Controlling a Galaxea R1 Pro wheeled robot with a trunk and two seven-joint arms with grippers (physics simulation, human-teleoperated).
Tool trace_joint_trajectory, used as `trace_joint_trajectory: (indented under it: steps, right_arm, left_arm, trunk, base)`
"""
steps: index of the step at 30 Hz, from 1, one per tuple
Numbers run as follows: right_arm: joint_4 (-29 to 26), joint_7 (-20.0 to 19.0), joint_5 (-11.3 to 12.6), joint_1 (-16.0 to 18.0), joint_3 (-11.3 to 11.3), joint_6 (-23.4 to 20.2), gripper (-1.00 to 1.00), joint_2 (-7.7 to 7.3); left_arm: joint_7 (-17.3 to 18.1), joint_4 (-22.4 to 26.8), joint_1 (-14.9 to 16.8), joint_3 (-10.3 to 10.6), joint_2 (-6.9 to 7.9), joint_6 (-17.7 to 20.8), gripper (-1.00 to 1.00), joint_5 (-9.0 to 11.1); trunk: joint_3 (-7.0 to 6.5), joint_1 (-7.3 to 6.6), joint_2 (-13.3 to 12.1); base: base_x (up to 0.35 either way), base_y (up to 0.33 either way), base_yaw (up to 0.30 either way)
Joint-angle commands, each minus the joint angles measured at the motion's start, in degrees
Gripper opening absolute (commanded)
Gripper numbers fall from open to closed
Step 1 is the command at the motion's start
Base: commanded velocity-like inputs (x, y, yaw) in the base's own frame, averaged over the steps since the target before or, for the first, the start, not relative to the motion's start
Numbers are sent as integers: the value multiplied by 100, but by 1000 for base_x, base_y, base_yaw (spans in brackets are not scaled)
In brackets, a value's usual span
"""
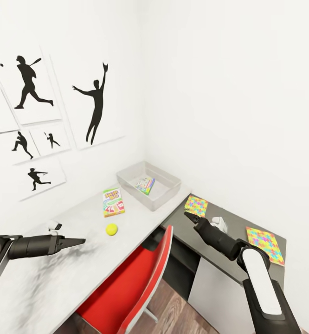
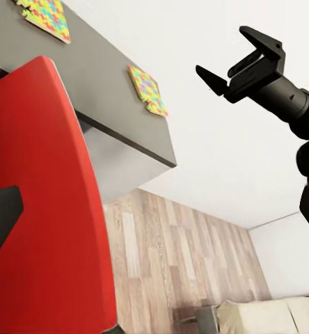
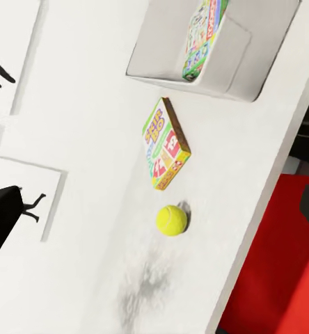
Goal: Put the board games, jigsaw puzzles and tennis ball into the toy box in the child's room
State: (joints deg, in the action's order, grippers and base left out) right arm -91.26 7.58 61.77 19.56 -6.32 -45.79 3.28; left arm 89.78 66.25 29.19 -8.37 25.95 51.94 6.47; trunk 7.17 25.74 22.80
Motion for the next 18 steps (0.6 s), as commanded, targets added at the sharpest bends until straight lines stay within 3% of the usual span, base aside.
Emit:
trace_joint_trajectory:
  steps: [1, 11, 18]
  right_arm:
    - [-6, 52, 59, 6, -11, -26, 100, 5]
    - [24, 43, 55, -10, -127, -24, 100, -2]
    - [35, 42, 55, -234, -174, -19, 100, 2]
  left_arm:
    - [22, 2, -2, 2, 3, 39, 100, -4]
    - [22, 2, -44, 6, -19, -43, 100, -14]
    - [22, -1, -158, 2, -32, -51, 100, -7]
  trunk:
    - [3, 4, 12]
    - [-78, 4, 12]
    - [-89, 4, 12]
  base:
    - [0, -113, 1]
    - [0, -44, 33]
    - [-10, -5, 24]
